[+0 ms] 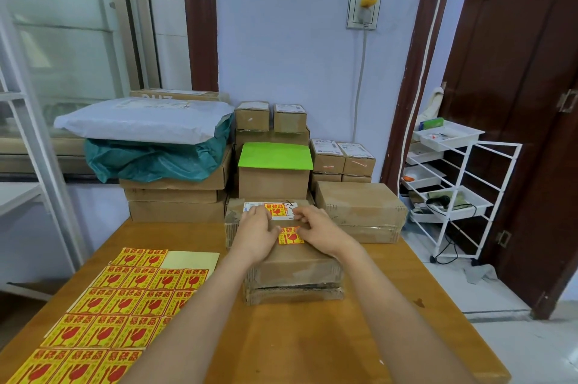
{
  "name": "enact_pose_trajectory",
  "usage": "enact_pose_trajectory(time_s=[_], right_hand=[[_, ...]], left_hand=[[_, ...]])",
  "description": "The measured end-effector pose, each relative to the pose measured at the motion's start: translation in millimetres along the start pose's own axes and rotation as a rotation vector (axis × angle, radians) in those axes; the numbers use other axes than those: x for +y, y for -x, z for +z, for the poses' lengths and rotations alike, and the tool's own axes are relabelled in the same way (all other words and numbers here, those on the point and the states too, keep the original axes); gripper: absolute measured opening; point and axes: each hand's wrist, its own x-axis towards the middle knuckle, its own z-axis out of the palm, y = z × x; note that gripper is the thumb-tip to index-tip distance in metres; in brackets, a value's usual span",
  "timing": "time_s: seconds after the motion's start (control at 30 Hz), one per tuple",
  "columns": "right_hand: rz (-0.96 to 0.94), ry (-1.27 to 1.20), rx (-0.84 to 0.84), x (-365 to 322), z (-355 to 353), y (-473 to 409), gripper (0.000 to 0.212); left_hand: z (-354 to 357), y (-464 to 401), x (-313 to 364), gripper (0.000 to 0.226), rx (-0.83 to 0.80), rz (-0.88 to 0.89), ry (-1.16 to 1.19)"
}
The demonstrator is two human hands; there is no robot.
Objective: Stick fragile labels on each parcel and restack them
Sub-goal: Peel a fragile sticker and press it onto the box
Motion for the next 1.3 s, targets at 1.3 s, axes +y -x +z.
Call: enact_pose_trajectory(time_s=[1.3], right_hand=[[0.269, -0.705, 0.213, 42, 9, 85, 0.056]], left_hand=[[-4, 68, -29, 0.040, -0.024, -0.349, 1.020]])
